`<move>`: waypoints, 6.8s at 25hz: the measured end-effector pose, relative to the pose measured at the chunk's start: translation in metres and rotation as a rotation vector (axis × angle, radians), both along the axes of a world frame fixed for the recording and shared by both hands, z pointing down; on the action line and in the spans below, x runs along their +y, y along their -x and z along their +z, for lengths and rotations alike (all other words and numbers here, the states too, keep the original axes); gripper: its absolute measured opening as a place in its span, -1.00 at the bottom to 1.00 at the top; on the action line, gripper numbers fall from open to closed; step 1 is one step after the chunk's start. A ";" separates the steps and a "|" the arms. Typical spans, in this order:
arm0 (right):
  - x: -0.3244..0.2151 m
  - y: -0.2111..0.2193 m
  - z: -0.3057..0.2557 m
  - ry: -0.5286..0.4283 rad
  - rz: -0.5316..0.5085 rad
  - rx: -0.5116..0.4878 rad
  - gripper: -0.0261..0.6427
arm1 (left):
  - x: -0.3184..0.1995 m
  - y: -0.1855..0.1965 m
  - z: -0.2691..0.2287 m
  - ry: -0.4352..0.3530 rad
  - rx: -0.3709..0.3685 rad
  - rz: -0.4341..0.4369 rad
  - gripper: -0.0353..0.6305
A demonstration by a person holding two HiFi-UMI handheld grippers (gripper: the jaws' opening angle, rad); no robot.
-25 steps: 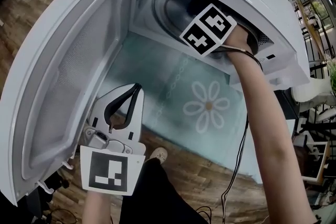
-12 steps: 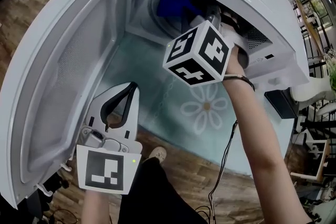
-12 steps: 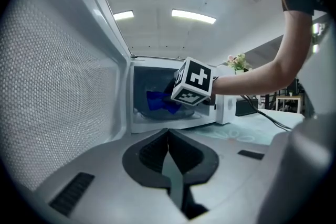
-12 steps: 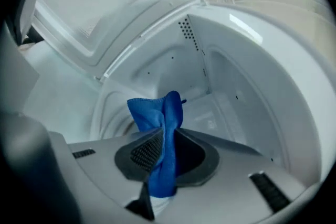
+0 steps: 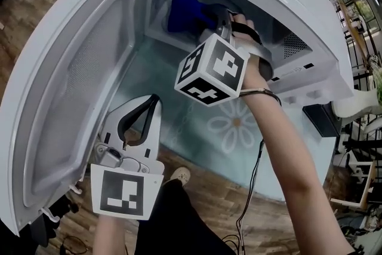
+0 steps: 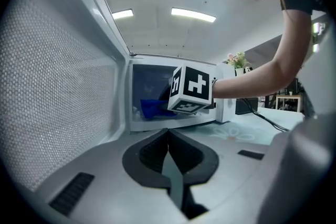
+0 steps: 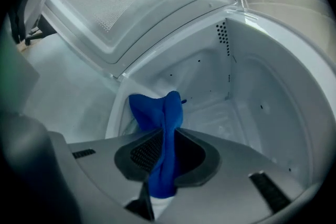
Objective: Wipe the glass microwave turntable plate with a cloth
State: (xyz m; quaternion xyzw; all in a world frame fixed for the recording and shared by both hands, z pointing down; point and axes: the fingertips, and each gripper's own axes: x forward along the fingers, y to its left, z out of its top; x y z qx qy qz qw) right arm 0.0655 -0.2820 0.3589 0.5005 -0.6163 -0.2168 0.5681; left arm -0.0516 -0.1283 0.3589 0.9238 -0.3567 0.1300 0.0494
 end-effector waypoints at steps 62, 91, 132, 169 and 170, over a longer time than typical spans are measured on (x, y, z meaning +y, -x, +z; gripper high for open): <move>0.015 -0.137 0.019 0.427 0.347 0.563 -0.75 | -0.001 0.010 0.001 0.025 0.019 -0.042 -0.88; 0.049 -0.011 0.009 0.034 0.101 0.016 -0.75 | 0.008 0.020 0.012 0.047 -0.008 -0.037 -0.88; 0.067 -0.155 0.028 0.587 0.199 1.080 -0.76 | 0.014 0.023 0.003 0.030 -0.001 -0.032 -0.88; 0.242 -0.068 -0.059 0.254 0.306 -0.269 -0.75 | 0.072 0.029 -0.094 0.028 -0.054 0.008 -0.88; 0.248 -0.070 -0.064 0.238 0.325 -0.355 -0.75 | 0.075 0.026 -0.098 0.034 -0.048 0.014 -0.88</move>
